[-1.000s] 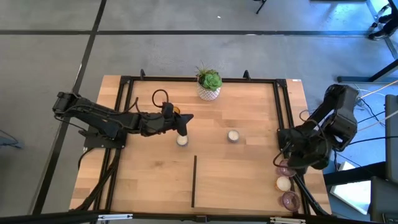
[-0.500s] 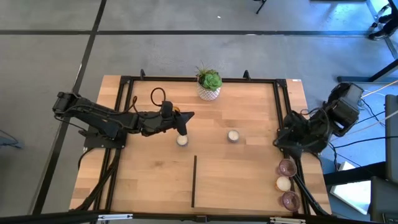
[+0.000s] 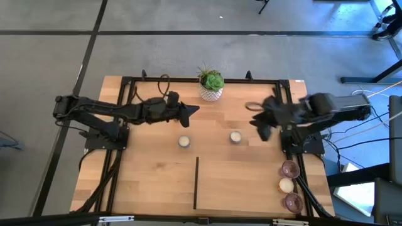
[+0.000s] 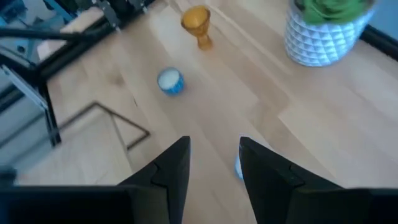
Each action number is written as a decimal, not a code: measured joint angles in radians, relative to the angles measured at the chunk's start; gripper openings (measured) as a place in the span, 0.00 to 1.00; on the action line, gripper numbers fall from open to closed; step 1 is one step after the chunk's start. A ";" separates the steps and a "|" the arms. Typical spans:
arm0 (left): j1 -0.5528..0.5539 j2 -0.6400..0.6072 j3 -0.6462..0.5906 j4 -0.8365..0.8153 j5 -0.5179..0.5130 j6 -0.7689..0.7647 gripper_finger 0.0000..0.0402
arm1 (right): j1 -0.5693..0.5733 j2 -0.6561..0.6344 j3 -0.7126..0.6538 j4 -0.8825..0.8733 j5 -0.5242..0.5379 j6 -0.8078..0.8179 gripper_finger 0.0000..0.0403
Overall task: Pick & Place candle stick holders
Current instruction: Put the yellow glass candle holder on the shelf
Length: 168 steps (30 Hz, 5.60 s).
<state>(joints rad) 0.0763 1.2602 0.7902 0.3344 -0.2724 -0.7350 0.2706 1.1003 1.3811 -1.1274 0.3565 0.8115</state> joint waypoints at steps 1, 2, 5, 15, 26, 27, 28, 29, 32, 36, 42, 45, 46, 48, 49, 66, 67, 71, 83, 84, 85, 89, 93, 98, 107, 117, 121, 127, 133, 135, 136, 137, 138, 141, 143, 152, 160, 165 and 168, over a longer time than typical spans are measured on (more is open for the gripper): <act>0.025 0.000 0.000 0.000 0.049 0.009 0.01 | -0.034 0.022 0.000 0.034 -0.033 -0.015 0.35; 0.048 0.000 0.000 0.000 0.100 0.017 0.01 | -0.065 0.045 0.000 0.064 -0.066 -0.030 0.35; 0.117 0.000 0.000 -0.002 0.254 0.052 0.01 | -0.141 0.119 0.000 0.147 -0.152 -0.065 0.35; 0.255 0.000 0.000 -0.299 0.553 0.265 0.01 | -0.272 0.331 0.000 0.289 -0.278 -0.077 0.35; 0.279 -0.041 0.000 -0.799 0.119 0.326 0.01 | -0.333 0.406 0.000 0.292 -0.353 -0.041 0.35; 0.281 -0.046 0.000 -0.805 0.102 0.315 0.01 | -0.338 0.406 0.000 0.299 -0.353 -0.041 0.35; 0.285 -0.050 0.001 -0.813 0.085 0.308 0.01 | -0.342 0.406 0.000 0.305 -0.353 -0.042 0.35; 0.293 -0.056 0.002 -0.831 0.074 0.301 0.01 | -0.345 0.406 0.000 0.307 -0.353 -0.042 0.35; 0.329 -0.063 0.002 -0.880 0.055 0.243 0.01 | -0.350 0.406 0.000 0.308 -0.357 -0.042 0.35; 0.406 -0.062 0.002 -0.959 0.109 0.191 0.01 | -0.350 0.406 0.000 0.329 -0.361 -0.045 0.35; 0.516 -0.060 0.002 -0.940 0.329 0.191 0.01 | -0.350 0.406 0.000 0.364 -0.361 -0.032 0.35; 0.554 -0.045 0.002 -0.939 0.422 0.175 0.01 | -0.350 0.406 0.000 0.370 -0.361 -0.012 0.35; 0.562 -0.042 0.002 -0.943 0.436 0.174 0.01 | -0.350 0.406 0.000 0.371 -0.361 -0.008 0.35; 0.572 -0.032 0.002 -0.943 0.472 0.177 0.01 | -0.350 0.406 0.000 0.371 -0.361 -0.007 0.35; 0.576 -0.024 0.002 -0.944 0.492 0.185 0.02 | -0.350 0.406 0.000 0.371 -0.361 -0.007 0.35; 0.579 0.055 0.002 -0.929 0.545 0.206 0.30 | -0.347 0.406 0.000 0.364 -0.361 0.015 0.35; 0.579 0.052 0.002 -0.931 0.545 0.207 0.30 | -0.347 0.406 0.000 0.363 -0.361 0.015 0.35; 0.579 0.031 0.002 -0.932 0.548 0.206 0.30 | -0.347 0.406 0.000 0.357 -0.383 0.015 0.35; 0.526 0.019 0.002 -0.881 0.597 0.145 0.28 | -0.347 0.406 0.000 0.352 -0.386 0.015 0.35; 0.521 0.019 0.002 -0.873 0.597 0.142 0.28 | -0.347 0.406 0.000 0.352 -0.386 0.015 0.35; 0.516 0.019 0.002 -0.873 0.593 0.137 0.28 | -0.347 0.406 0.000 0.352 -0.386 0.015 0.35; 0.510 0.019 0.002 -0.880 0.568 0.136 0.28 | -0.347 0.406 0.000 0.352 -0.386 0.015 0.35; 0.509 0.019 0.002 -0.885 0.533 0.136 0.28 | -0.347 0.406 0.000 0.352 -0.386 0.015 0.35; 0.509 0.034 0.002 -0.887 0.528 0.136 0.28 | -0.347 0.406 0.000 0.352 -0.386 0.014 0.35; 0.499 0.121 0.002 -0.851 0.529 0.145 0.28 | -0.347 0.406 0.000 0.348 -0.386 0.011 0.35; 0.500 0.130 0.002 -0.835 0.532 0.130 0.20 | -0.347 0.406 0.000 0.324 -0.386 0.007 0.35; 0.500 0.130 0.002 -0.838 0.536 0.128 0.08 | -0.347 0.406 0.000 0.323 -0.386 0.007 0.35; 0.500 0.130 0.002 -0.871 0.549 0.121 0.04 | -0.347 0.406 0.000 0.323 -0.386 0.007 0.35; 0.495 0.101 0.028 -0.933 0.596 0.135 0.04 | -0.347 0.406 0.000 0.318 -0.386 0.007 0.35; 0.487 0.092 0.078 -1.004 0.590 0.179 0.04 | -0.347 0.406 0.000 0.318 -0.386 0.007 0.35; 0.482 0.089 0.109 -1.040 0.586 0.204 0.04 | -0.347 0.406 0.000 0.318 -0.386 0.007 0.35; 0.476 0.088 0.145 -1.079 0.581 0.227 0.04 | -0.347 0.406 0.000 0.318 -0.386 0.007 0.35; 0.471 0.087 0.180 -1.116 0.576 0.249 0.04 | -0.347 0.406 0.000 0.318 -0.386 0.007 0.35; 0.445 0.087 0.300 -1.207 0.566 0.294 0.04 | -0.347 0.406 0.000 0.317 -0.386 0.007 0.35; 0.425 0.087 0.380 -1.255 0.563 0.314 0.04 | -0.347 0.406 0.000 0.314 -0.385 0.007 0.35; 0.313 0.085 0.668 -1.463 0.589 0.346 0.04 | -0.348 0.406 0.000 0.225 -0.384 0.021 0.35; 0.091 0.098 0.757 -1.496 0.576 0.250 0.04 | -0.317 0.406 0.000 0.207 -0.422 0.045 0.35; -0.097 0.180 0.825 -1.480 0.499 0.158 0.04 | -0.247 0.405 0.000 0.162 -0.439 0.052 0.35; -0.201 0.273 0.920 -1.484 0.442 0.112 0.04 | -0.190 0.401 0.000 0.145 -0.439 0.055 0.33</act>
<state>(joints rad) -0.1250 1.5330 1.7098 -1.1496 0.1694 -0.6229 0.0801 1.5015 1.3808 -0.9826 -0.0822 0.8661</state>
